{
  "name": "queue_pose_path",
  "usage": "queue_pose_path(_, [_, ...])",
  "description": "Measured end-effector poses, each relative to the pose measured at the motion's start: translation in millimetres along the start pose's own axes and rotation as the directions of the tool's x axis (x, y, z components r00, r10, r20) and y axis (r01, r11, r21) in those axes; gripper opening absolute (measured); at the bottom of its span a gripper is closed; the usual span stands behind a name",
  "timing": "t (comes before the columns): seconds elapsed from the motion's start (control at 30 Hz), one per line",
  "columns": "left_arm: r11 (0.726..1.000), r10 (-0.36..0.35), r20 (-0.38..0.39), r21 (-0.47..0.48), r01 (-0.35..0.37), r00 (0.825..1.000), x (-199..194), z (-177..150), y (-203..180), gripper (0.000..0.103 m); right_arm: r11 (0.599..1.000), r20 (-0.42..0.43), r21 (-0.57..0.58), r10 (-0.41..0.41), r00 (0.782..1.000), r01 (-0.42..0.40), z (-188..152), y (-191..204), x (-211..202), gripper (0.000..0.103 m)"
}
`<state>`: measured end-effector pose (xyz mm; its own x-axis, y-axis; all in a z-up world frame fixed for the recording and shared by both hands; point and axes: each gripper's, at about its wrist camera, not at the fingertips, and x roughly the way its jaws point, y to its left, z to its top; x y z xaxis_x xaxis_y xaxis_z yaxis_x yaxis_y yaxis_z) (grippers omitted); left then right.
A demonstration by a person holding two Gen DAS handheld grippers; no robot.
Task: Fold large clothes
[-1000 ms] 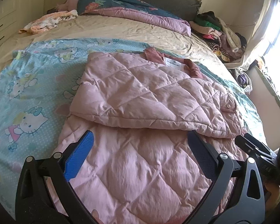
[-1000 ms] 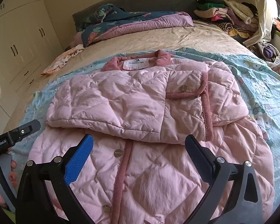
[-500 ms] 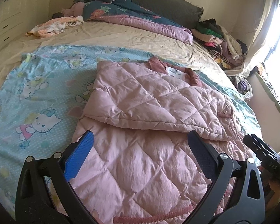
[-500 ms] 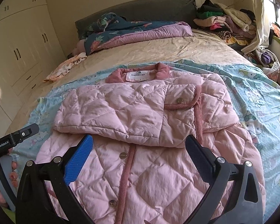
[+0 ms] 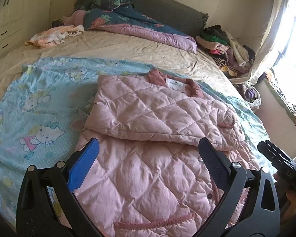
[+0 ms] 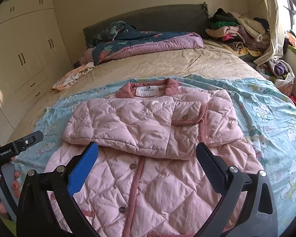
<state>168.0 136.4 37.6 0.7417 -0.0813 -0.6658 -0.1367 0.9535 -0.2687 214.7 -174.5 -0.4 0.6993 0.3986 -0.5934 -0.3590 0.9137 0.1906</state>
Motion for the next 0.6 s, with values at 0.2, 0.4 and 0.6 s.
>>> queue_pose_path(0.2, [1.000, -0.012, 0.020, 0.008, 0.012, 1.000, -10.4, 2.3, -5.5, 0.094, 1.000, 0.024, -0.006, -0.009, 1.000, 0.009, 2.6, -1.5, -15.2, 0.099])
queue_pose_path(0.4, [1.000, -0.021, 0.032, 0.023, 0.020, 0.999, -21.3, 1.7, -11.6, 0.094, 1.000, 0.051, -0.009, -0.009, 0.999, 0.010, 4.2, -3.1, -32.0, 0.099])
queue_pose_path(0.6, [0.999, -0.030, 0.045, 0.027, 0.029, 0.999, -31.9, 0.0, -15.0, 0.094, 1.000, 0.083, -0.014, -0.007, 0.997, 0.008, 5.6, -1.7, -49.3, 0.099])
